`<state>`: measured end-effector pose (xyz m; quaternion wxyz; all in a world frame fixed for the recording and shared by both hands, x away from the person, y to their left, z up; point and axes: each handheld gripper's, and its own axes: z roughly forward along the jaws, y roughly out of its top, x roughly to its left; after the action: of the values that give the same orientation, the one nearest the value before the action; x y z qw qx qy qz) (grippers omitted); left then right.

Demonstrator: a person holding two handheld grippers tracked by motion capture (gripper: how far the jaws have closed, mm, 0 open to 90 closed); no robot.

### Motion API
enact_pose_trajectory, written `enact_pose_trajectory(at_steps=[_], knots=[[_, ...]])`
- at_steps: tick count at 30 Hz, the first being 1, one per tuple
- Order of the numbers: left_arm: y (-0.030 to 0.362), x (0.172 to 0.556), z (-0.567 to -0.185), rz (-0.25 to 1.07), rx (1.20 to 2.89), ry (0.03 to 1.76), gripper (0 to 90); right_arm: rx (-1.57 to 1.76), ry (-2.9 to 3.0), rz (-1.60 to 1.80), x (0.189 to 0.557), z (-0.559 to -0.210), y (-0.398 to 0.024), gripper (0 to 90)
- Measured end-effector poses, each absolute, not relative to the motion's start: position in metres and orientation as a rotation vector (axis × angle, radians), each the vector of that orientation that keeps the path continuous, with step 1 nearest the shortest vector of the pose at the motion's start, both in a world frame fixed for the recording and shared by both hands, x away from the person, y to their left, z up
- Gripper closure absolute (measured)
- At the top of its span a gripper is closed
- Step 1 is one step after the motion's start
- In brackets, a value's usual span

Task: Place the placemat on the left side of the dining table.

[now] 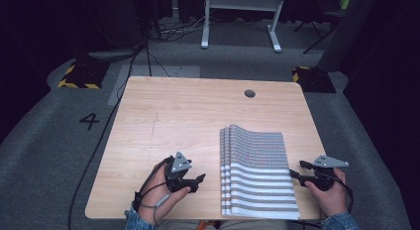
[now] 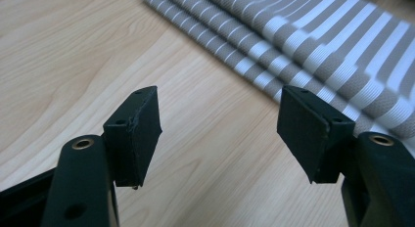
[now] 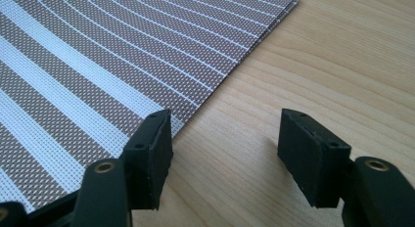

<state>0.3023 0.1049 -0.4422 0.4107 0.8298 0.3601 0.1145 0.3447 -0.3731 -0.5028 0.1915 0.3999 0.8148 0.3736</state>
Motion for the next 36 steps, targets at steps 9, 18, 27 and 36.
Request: enact_pose_trajectory(at_steps=[9,18,27,36], knots=[[0.077,0.314,-0.437,0.231,2.063,0.867,36.0,1.124,2.287,1.05,0.345,-0.503,-0.373,38.1],[0.031,0.331,-0.458,0.135,2.099,0.822,36.3,1.123,2.287,1.049,0.345,-0.503,-0.373,38.1],[0.009,0.347,-0.473,0.05,2.134,0.85,33.6,1.123,2.286,1.048,0.345,-0.503,-0.373,38.1],[-0.004,0.353,-0.469,0.001,2.18,0.851,32.6,1.134,2.281,1.051,0.344,-0.503,-0.372,37.9]])
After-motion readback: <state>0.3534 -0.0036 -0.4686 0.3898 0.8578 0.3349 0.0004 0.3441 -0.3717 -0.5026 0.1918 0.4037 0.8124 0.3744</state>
